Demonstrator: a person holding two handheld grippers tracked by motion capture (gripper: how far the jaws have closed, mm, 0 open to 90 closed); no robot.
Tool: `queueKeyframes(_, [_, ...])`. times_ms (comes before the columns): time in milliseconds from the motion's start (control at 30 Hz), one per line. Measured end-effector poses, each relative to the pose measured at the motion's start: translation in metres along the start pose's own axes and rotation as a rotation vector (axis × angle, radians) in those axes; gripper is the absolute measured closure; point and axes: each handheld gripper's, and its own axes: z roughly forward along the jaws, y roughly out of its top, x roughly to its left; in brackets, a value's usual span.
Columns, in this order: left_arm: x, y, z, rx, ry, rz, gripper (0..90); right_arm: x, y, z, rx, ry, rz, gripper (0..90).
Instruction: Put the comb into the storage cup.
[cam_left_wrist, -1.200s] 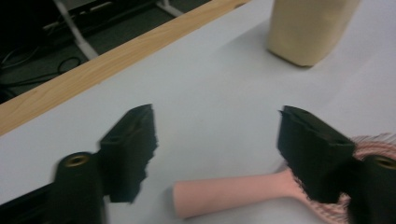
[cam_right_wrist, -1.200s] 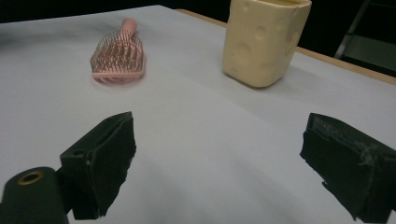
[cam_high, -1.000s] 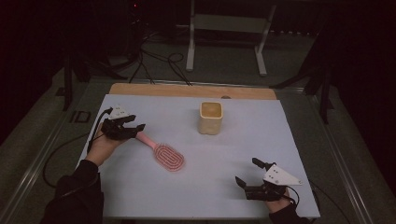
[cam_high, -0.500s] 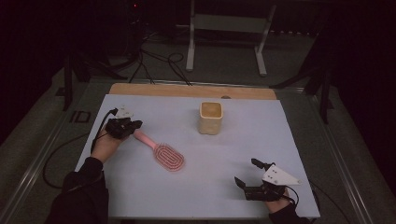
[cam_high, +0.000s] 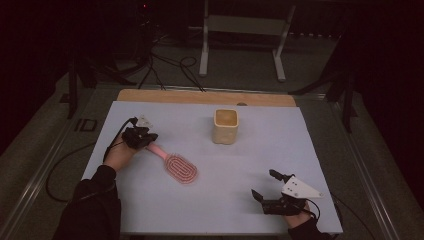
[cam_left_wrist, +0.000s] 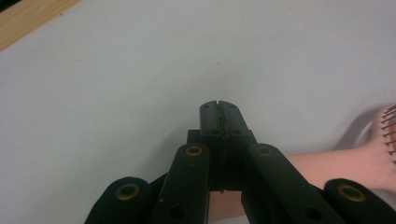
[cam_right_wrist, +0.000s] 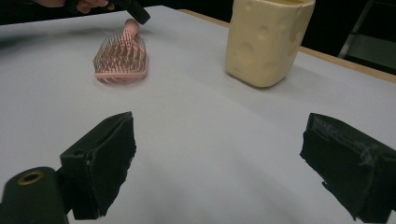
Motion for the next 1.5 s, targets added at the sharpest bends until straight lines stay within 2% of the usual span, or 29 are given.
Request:
queueKeyframes(33, [0.0,0.0,0.0,0.0,0.0,0.0,90.0,0.0,0.0,0.0,0.0,-0.001,-0.001,9.5])
queueKeyframes(67, [0.001,-0.001,0.003,0.023,0.007,0.005,90.0,0.0,0.0,0.0,-0.002,-0.001,0.0,9.5])
queueKeyframes(167, [0.002,-0.003,0.005,0.026,-0.001,-0.004,90.0,0.0,0.0,0.0,-0.002,0.0,-0.004,9.5])
queueKeyframes(300, [0.003,-0.006,0.002,0.013,0.0,-0.021,90.0,-0.001,0.001,-0.001,-0.007,-0.003,-0.001,9.6])
queueKeyframes(567, [0.005,-0.014,-0.007,0.04,-0.019,-0.023,90.0,0.0,0.0,0.0,-0.003,-0.005,0.001,9.5])
queueKeyframes(867, [-0.003,-0.028,-0.022,0.067,-0.021,0.008,90.0,0.001,0.002,-0.002,-0.009,-0.014,-0.012,9.7])
queueKeyframes(1167, [-0.006,-0.043,-0.037,0.085,-0.038,0.011,90.0,0.001,0.002,-0.001,-0.008,-0.012,-0.006,9.7])
queueKeyframes(1500, [-0.023,-0.06,-0.052,0.094,-0.085,0.026,90.0,0.001,0.002,-0.001,-0.005,-0.013,-0.006,9.7])
